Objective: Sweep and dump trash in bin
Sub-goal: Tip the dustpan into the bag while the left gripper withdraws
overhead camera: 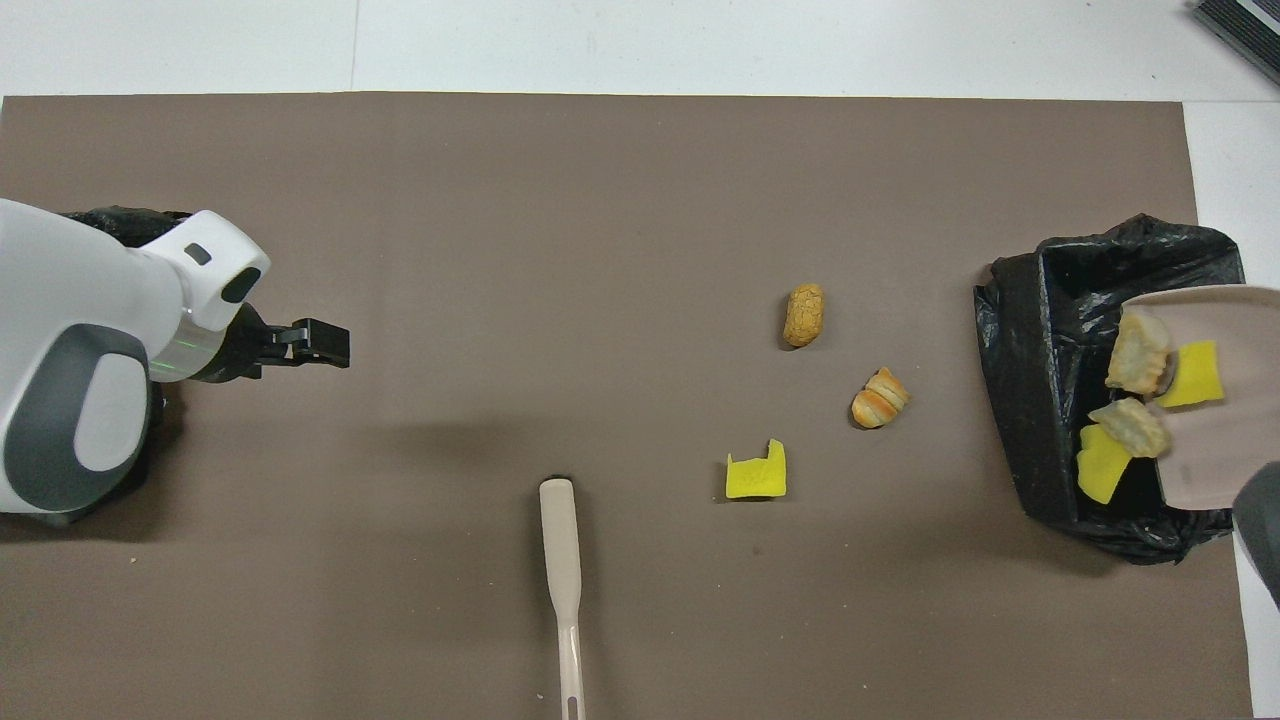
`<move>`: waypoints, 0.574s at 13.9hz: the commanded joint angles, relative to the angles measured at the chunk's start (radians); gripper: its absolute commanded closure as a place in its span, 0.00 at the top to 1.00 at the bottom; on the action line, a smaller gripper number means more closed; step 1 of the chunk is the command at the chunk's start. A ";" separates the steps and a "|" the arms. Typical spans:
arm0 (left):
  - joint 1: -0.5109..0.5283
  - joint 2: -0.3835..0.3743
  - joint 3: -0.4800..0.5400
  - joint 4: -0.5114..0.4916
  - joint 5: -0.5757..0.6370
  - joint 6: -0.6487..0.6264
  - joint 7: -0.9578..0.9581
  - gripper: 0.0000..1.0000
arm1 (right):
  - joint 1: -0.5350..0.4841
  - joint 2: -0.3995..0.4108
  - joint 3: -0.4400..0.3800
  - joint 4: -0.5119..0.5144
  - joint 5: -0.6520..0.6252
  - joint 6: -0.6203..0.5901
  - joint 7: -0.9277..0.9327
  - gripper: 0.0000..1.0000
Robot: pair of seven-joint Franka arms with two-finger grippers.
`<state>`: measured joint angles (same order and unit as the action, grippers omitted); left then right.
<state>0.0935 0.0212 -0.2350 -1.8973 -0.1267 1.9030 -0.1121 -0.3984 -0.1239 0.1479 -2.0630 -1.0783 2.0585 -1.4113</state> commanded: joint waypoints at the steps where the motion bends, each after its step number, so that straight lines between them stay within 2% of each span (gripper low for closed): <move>1: 0.043 0.023 -0.007 0.098 0.022 -0.102 0.064 1.00 | -0.003 -0.020 0.001 -0.013 -0.083 -0.026 0.028 0.00; 5: 0.061 0.032 -0.003 0.234 0.022 -0.231 0.071 1.00 | -0.003 -0.065 0.004 0.004 -0.094 -0.061 0.005 0.00; 7: 0.060 0.054 0.002 0.306 0.030 -0.329 0.069 1.00 | 0.009 -0.053 0.021 0.040 -0.083 -0.116 -0.002 0.00; 8: 0.057 0.052 0.002 0.311 0.038 -0.323 0.071 1.00 | 0.035 -0.045 0.025 0.055 -0.072 -0.148 0.011 0.00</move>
<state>0.1481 0.0334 -0.2302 -1.6578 -0.1184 1.6307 -0.0511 -0.3921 -0.1765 0.1576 -2.0374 -1.1406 1.9680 -1.4095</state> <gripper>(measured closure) 0.000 0.683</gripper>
